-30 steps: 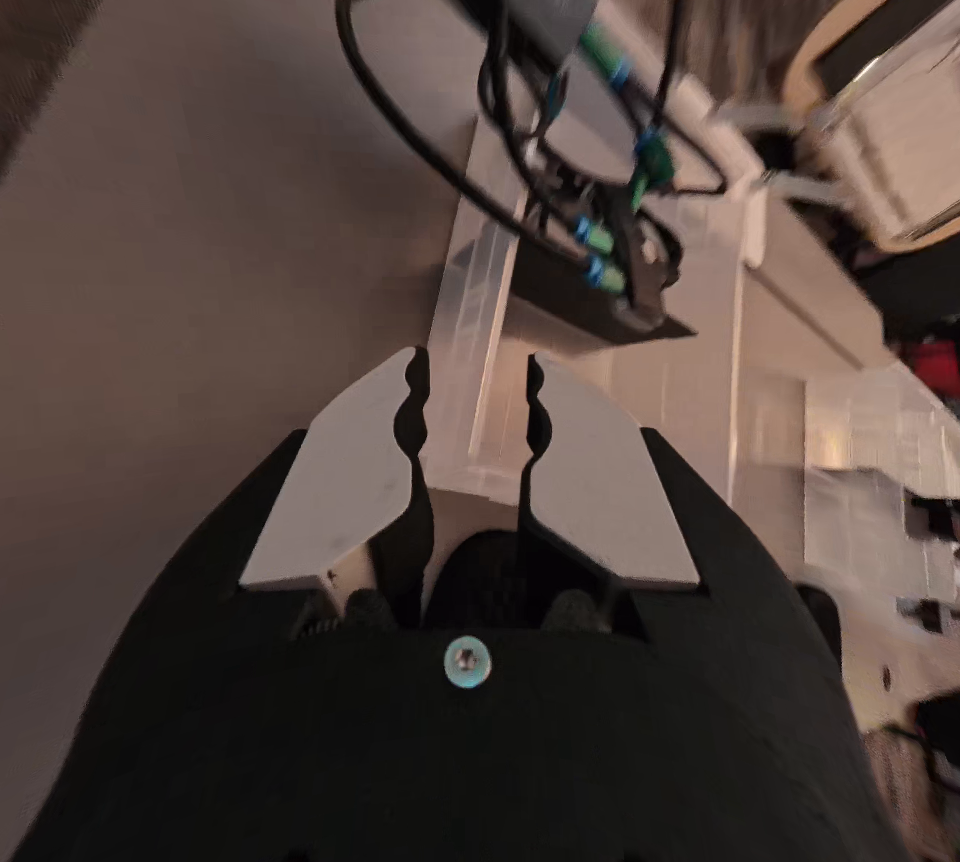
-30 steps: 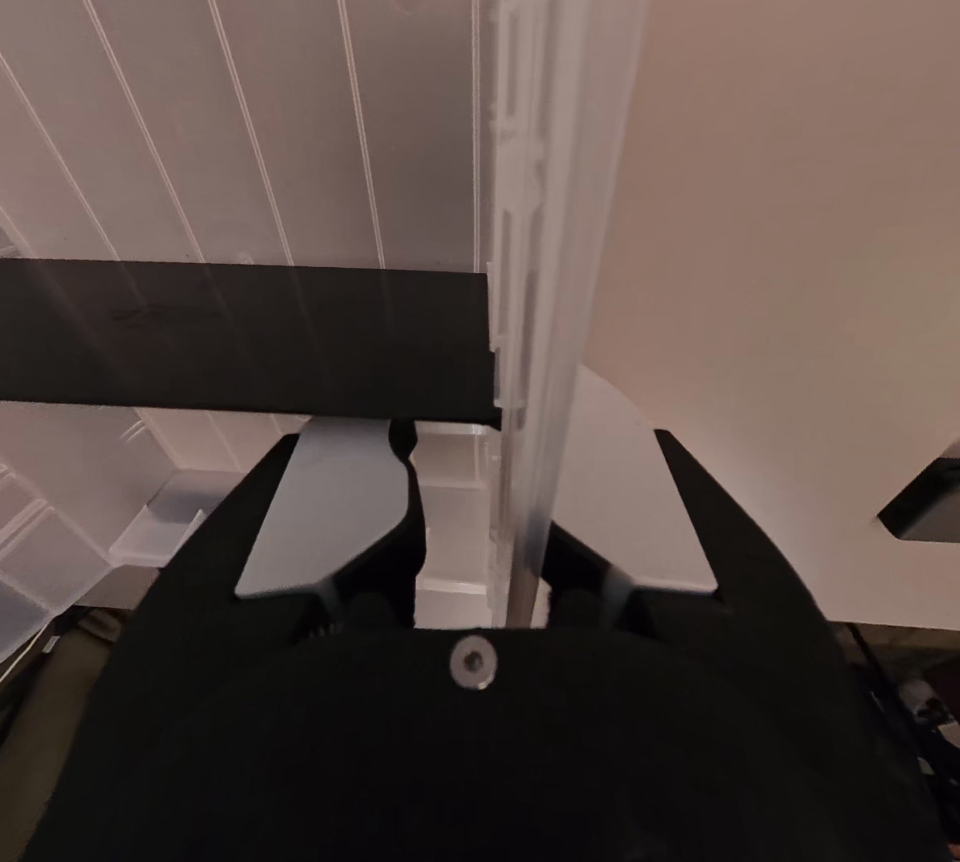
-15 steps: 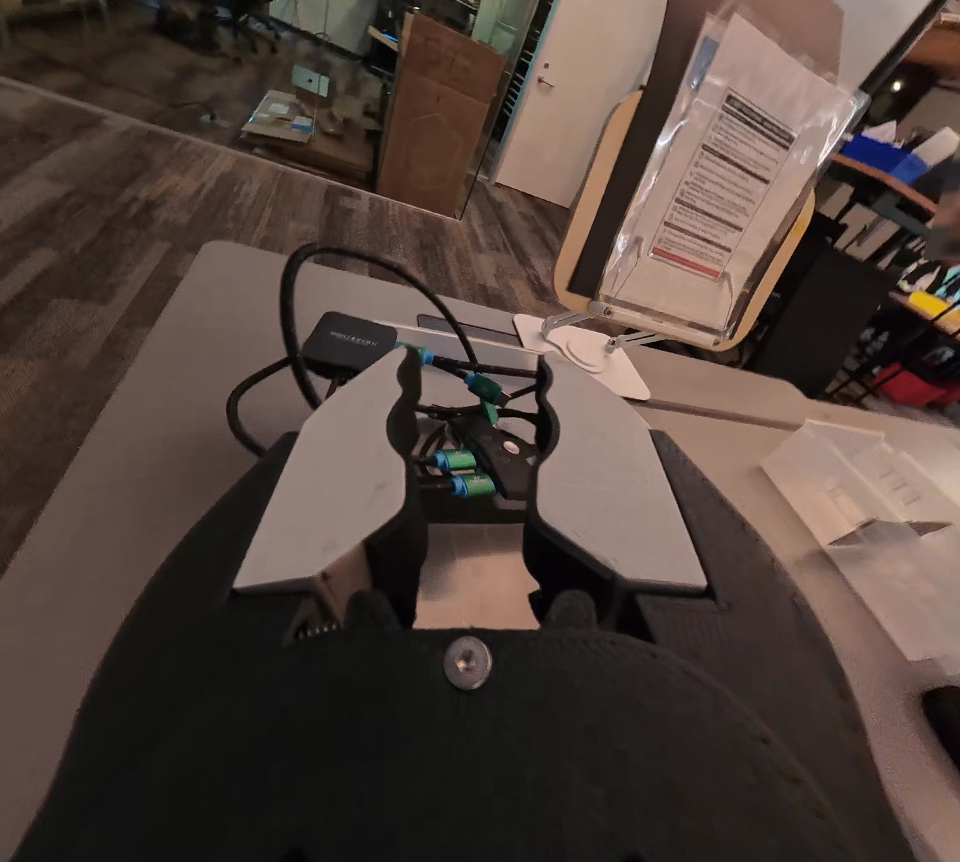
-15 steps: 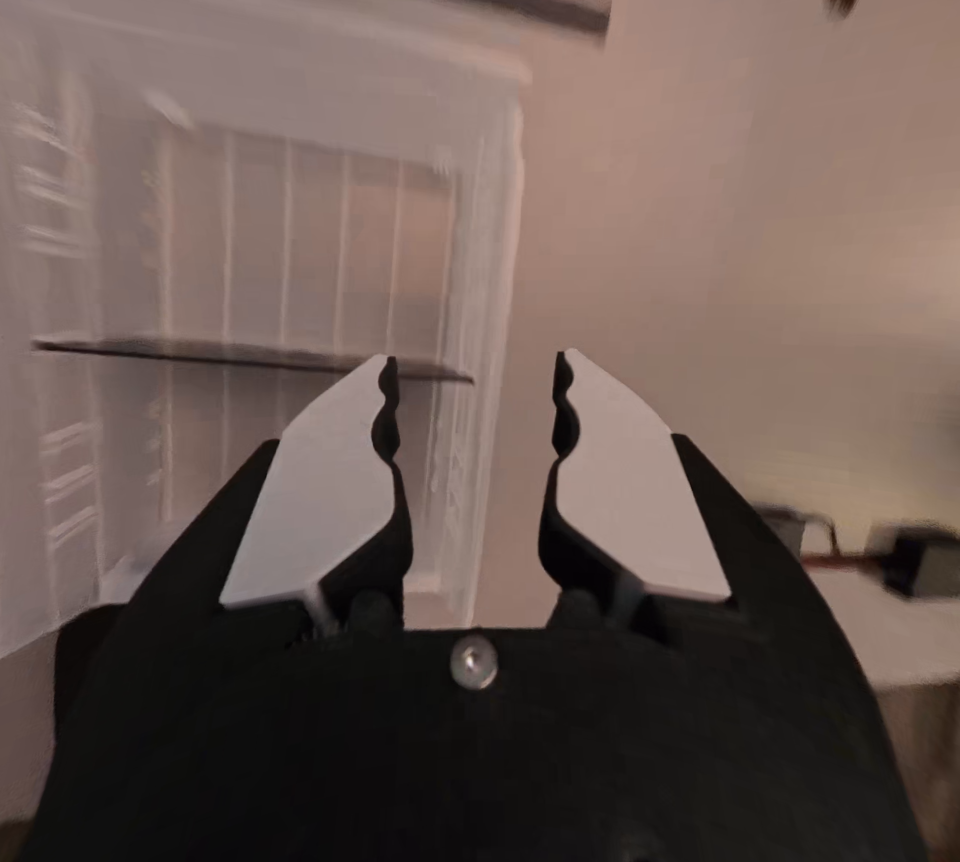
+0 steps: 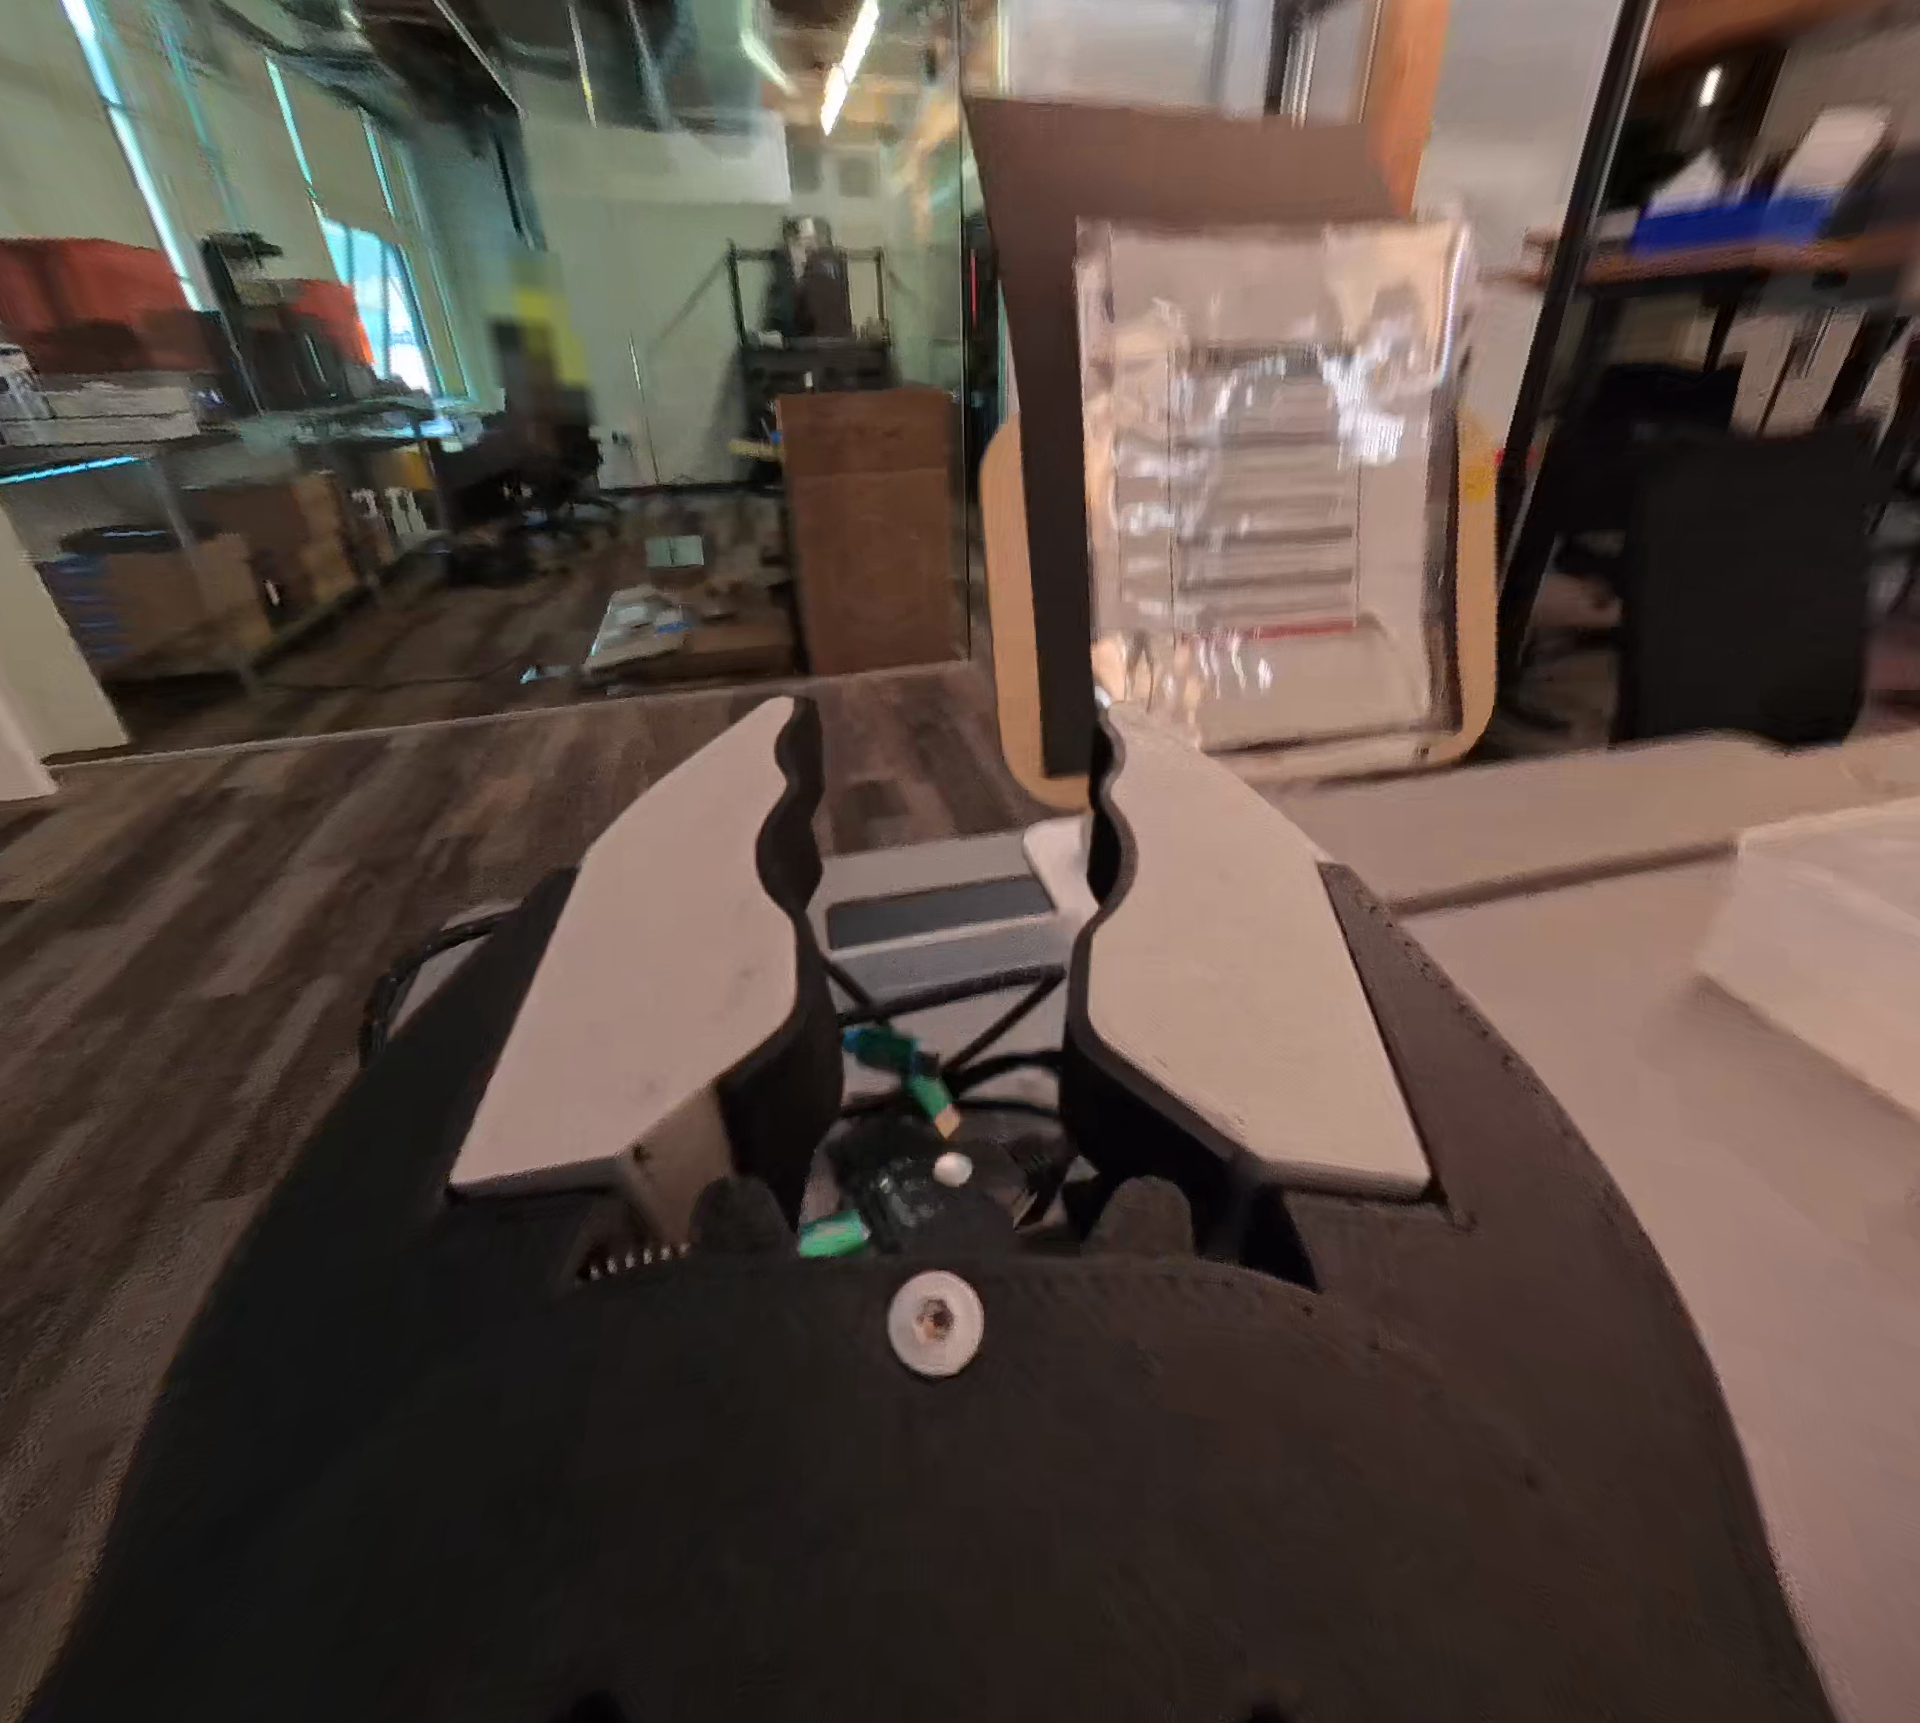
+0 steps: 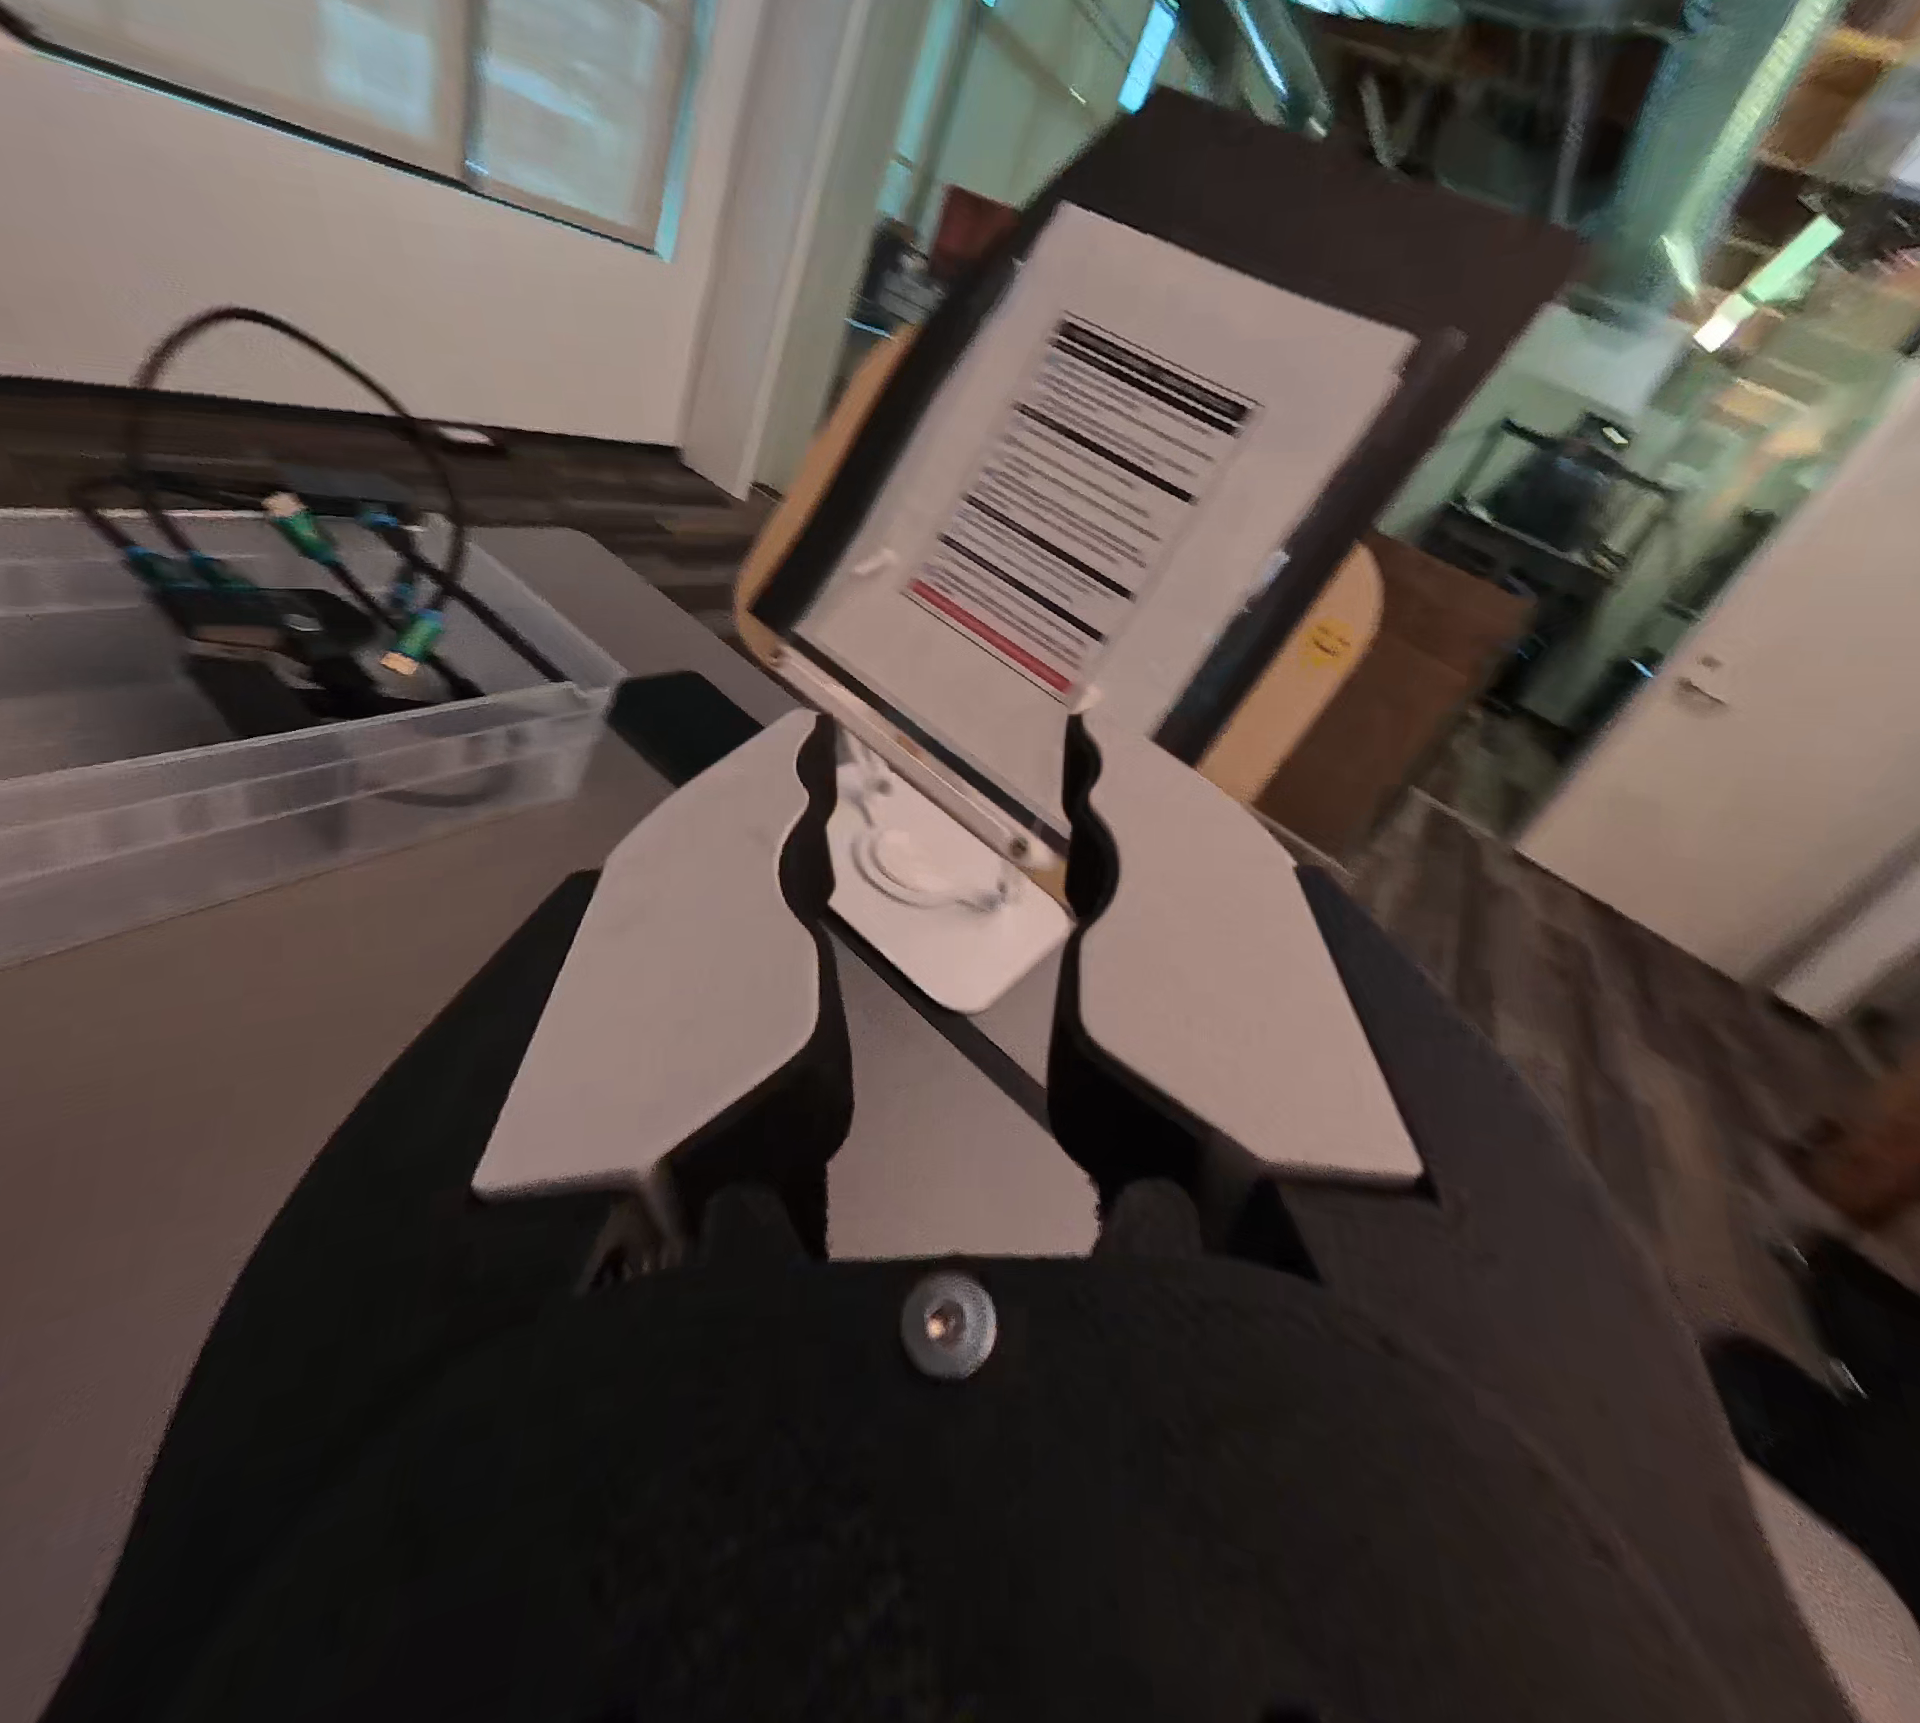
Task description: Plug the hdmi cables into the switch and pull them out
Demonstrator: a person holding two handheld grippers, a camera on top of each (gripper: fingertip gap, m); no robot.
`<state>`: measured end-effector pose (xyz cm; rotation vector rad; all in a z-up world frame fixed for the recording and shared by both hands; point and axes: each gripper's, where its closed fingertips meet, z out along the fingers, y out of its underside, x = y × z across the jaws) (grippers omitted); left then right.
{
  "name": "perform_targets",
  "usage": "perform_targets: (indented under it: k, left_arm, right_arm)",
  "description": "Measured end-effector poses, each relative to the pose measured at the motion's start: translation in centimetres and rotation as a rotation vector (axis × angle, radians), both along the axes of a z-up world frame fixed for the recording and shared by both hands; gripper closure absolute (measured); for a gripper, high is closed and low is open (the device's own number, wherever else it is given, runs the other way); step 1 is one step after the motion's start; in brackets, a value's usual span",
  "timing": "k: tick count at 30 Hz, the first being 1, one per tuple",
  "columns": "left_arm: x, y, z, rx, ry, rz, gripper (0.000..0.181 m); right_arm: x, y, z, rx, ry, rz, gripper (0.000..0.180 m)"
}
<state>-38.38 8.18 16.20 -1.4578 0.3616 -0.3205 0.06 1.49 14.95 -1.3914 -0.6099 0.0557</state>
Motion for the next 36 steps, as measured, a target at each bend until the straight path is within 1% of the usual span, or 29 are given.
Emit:
perform_targets:
  k: [1,2,4,5,7,9,10,12,13,15,18,20,22,23,25,27,30,33,36]
  left_arm:
    - [0.2,0.9,-1.0,-0.053,0.083,0.015,0.132]
    - [0.1,2.2,-2.3,-0.126,0.164,0.021,0.132]
    - [0.6,4.5,-5.7,-0.309,0.258,-0.085,0.132]
    - [0.3,5.6,-7.4,-0.393,0.276,-0.129,0.132]
    - [-2.6,8.3,-10.5,-0.525,0.299,-0.079,0.132]
    - [-5.6,9.9,-12.8,-0.620,0.349,-0.012,0.132]
    - [-6.6,10.2,-13.8,-0.660,0.393,0.007,0.129]
    - [-8.0,10.6,-15.3,-0.730,0.511,0.047,0.115]
    - [-8.4,10.9,-15.8,-0.750,0.571,0.067,0.110]
    - [-8.8,11.7,-16.6,-0.780,0.653,0.100,0.108]
    - [-8.9,12.7,-17.9,-0.852,0.727,0.122,0.105]
    - [-8.8,13.1,-18.6,-0.896,0.776,0.124,0.105]
    - [-9.0,13.6,-19.3,-0.954,0.805,0.136,0.114]
    - [-9.2,13.9,-19.5,-0.984,0.817,0.154,0.109]
    - [-9.6,14.3,-20.2,-1.044,0.825,0.178,0.105]
    - [-9.6,14.5,-20.9,-1.105,0.817,0.172,0.097]
    - [-9.8,14.6,-21.6,-1.173,0.781,0.152,0.093]
    - [-9.8,14.8,-21.8,-1.200,0.741,0.133,0.096]
    - [-9.5,14.7,-22.0,-1.246,0.688,0.107,0.108]
  right_arm:
    - [-0.4,0.3,-0.6,-0.017,-0.024,0.040,0.135]
    - [-0.1,0.7,-1.4,-0.053,-0.058,0.030,0.132]
    - [1.6,1.4,-2.0,-0.071,-0.113,-0.046,0.131]
    - [2.2,1.4,-2.1,-0.065,-0.126,-0.055,0.131]
    - [2.9,1.2,-2.1,-0.081,-0.104,-0.039,0.131]
    - [3.5,0.9,-1.7,-0.084,-0.056,-0.019,0.132]
    - [3.7,0.8,-1.4,-0.072,-0.035,-0.011,0.132]
    - [4.3,0.6,-1.0,-0.063,-0.010,-0.007,0.132]
    - [4.6,0.5,-1.0,-0.061,-0.007,-0.015,0.132]
    - [5.2,0.5,-1.0,-0.062,-0.007,-0.032,0.132]
    - [5.6,0.4,-1.3,-0.082,-0.007,-0.038,0.132]
    - [5.6,0.4,-1.5,-0.097,-0.018,-0.045,0.132]
    - [5.1,0.2,-1.8,-0.127,-0.046,-0.043,0.132]
    - [4.7,0.0,-1.8,-0.128,-0.067,-0.034,0.132]
    - [3.8,-0.3,-1.5,-0.105,-0.109,-0.023,0.132]
    - [2.9,-0.7,-1.4,-0.094,-0.141,-0.005,0.132]
    - [2.1,-1.0,-1.5,-0.089,-0.186,0.008,0.132]
    - [1.7,-1.1,-1.5,-0.083,-0.213,0.007,0.133]
    - [1.5,-1.1,-1.5,-0.080,-0.221,0.012,0.133]
